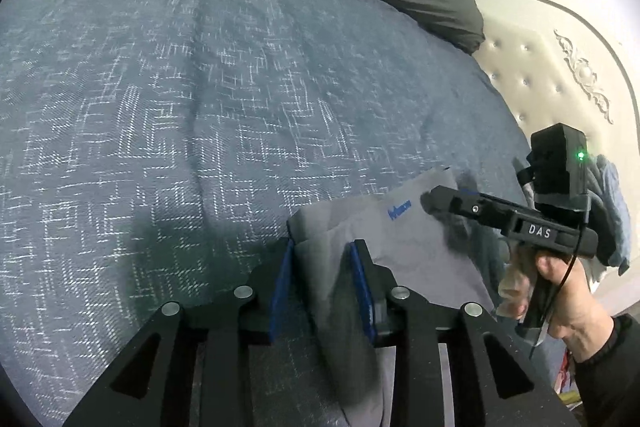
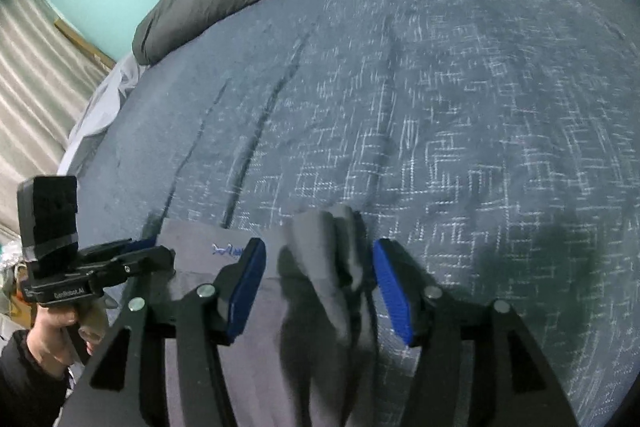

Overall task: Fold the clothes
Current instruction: 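Close the right tool on the T-shirt end while the left tool grasps beside it, then lift the folded grey T-shirt with both tools and carry it toward the headboard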

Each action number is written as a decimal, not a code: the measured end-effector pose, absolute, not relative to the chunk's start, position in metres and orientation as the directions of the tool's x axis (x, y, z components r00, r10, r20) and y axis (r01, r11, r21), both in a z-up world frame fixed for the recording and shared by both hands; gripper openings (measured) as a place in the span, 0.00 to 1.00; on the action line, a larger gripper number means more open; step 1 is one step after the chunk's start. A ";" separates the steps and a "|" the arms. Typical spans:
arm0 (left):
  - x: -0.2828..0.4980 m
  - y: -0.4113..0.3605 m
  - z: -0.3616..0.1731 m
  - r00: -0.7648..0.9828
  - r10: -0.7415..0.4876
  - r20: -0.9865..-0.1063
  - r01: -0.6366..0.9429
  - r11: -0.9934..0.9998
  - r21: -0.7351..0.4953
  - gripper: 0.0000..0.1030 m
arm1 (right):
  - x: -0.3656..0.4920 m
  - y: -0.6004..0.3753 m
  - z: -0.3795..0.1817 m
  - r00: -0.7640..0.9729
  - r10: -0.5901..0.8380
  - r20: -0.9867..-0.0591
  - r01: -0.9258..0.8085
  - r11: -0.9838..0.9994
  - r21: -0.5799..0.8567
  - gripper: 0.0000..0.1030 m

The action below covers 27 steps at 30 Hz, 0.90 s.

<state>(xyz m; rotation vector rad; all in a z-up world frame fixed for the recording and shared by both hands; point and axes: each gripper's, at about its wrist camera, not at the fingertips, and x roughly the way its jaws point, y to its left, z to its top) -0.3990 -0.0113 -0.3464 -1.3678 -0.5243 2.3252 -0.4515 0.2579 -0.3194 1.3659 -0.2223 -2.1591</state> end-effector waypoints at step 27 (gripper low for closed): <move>-0.355 0.013 -0.263 -0.563 0.417 -0.714 -0.212 -0.908 -0.362 0.08 | -0.398 0.261 -0.238 -0.465 -0.611 -0.641 0.523 -0.774 0.358 0.04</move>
